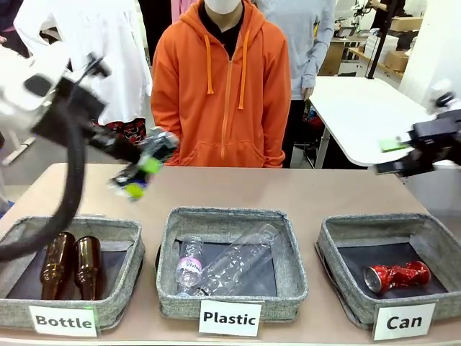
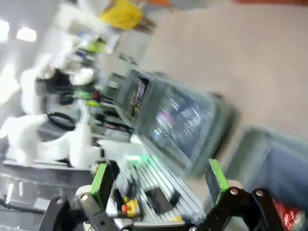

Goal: Sort the can waste into the basket.
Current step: Pick up the can waste from the table and place it in the right Fabric basket.

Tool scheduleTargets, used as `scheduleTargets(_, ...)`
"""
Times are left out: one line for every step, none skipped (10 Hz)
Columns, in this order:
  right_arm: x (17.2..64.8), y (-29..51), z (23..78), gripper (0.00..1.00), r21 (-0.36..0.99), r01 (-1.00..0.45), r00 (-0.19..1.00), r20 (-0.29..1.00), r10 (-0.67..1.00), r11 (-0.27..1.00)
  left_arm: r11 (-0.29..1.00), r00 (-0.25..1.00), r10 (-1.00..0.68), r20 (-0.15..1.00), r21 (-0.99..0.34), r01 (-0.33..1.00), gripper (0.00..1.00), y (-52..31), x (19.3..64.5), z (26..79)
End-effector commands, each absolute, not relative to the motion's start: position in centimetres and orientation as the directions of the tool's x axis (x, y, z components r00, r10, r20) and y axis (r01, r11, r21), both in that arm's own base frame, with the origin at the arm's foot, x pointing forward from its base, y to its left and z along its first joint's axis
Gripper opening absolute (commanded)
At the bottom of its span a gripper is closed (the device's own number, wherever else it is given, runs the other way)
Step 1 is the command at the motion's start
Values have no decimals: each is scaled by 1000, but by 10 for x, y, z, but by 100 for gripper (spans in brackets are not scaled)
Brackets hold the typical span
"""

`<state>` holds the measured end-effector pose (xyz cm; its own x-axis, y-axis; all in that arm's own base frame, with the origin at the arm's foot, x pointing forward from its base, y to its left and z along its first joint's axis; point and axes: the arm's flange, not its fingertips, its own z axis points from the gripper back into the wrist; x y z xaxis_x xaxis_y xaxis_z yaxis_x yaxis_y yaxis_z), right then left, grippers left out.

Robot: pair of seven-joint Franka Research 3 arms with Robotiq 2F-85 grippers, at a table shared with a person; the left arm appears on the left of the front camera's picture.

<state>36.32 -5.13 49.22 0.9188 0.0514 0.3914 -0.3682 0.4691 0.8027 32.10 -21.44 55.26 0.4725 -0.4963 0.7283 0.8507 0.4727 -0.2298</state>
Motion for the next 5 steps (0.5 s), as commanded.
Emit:
scheduleTargets(324,-120,532,100,750,-252,952,307,15,612,375,336,-590,734,-120,919,39,-309,368,546)
scheduleTargets(303,-157,547,100,743,-229,937,343,-63,629,313,286,-612,737,-106,944,39,-358,375,545)
scheduleTargets(278,-187,557,100,730,-214,912,388,-135,649,339,269,-603,751,-63,939,39,-406,386,547)
scheduleTargets(254,-209,559,100,709,-171,896,401,-191,685,354,223,-576,786,-6,935,39,-456,396,553)
scheduleTargets(225,-228,555,100,686,-127,877,415,-242,716,305,164,-578,799,25,952,39,-518,397,552)
